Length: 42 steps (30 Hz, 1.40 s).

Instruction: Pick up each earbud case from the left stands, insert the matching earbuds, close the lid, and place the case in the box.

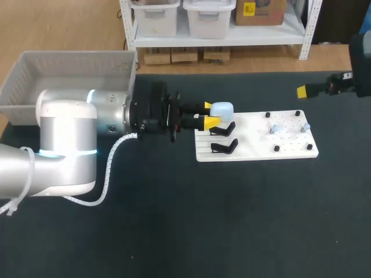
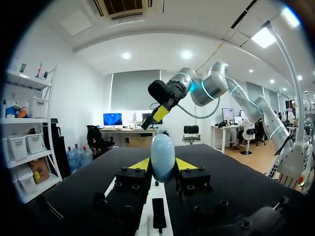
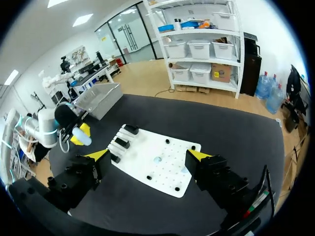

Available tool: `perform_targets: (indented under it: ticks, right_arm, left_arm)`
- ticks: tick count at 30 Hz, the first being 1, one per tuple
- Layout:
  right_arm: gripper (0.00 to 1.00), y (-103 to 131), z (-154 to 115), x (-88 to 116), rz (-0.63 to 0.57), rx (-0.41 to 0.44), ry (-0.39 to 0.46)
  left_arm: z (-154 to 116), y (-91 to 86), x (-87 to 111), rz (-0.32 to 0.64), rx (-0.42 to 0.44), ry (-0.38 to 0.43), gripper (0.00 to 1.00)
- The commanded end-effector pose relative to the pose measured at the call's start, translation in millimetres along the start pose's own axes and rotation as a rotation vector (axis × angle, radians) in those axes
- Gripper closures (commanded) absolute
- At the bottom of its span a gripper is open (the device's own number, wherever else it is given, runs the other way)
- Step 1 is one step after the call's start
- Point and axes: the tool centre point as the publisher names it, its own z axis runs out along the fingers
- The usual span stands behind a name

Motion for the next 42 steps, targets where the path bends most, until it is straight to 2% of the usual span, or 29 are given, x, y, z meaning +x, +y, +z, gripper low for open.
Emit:
perform_targets:
  ticks: [1, 6, 16, 24, 32, 42]
  right_arm:
    - [0.0, 20.2, -7.5, 3.8, -0.02, -0.017, 0.011]
    - [0.0, 42.8, -3.8, 9.3, -0.052, -0.076, 0.035]
    - [0.0, 73.5, 9.2, 17.0, -0.101, -0.127, 0.085]
    - [0.0, 103.3, 29.0, 12.9, -0.139, -0.176, 0.108]
    - [0.0, 118.6, 54.0, 15.5, -0.135, -0.207, 0.137]
    - [0.0, 138.4, 70.8, 18.7, -0.168, -0.231, 0.179]
  left_arm:
    - [-0.1, -1.0, 1.7, 0.009, -0.006, -0.005, 1.0]
    - [-1.9, 0.5, 1.5, 0.017, -0.008, -0.003, 1.0]
    - [-3.9, 1.8, 1.2, 0.03, -0.005, -0.005, 1.0]
    - [-3.9, 1.8, 1.2, 0.03, -0.005, -0.005, 1.0]
    - [-3.9, 1.8, 1.2, 0.03, -0.005, -0.005, 1.0]
    - [-3.9, 1.8, 1.2, 0.03, -0.005, -0.005, 1.0]
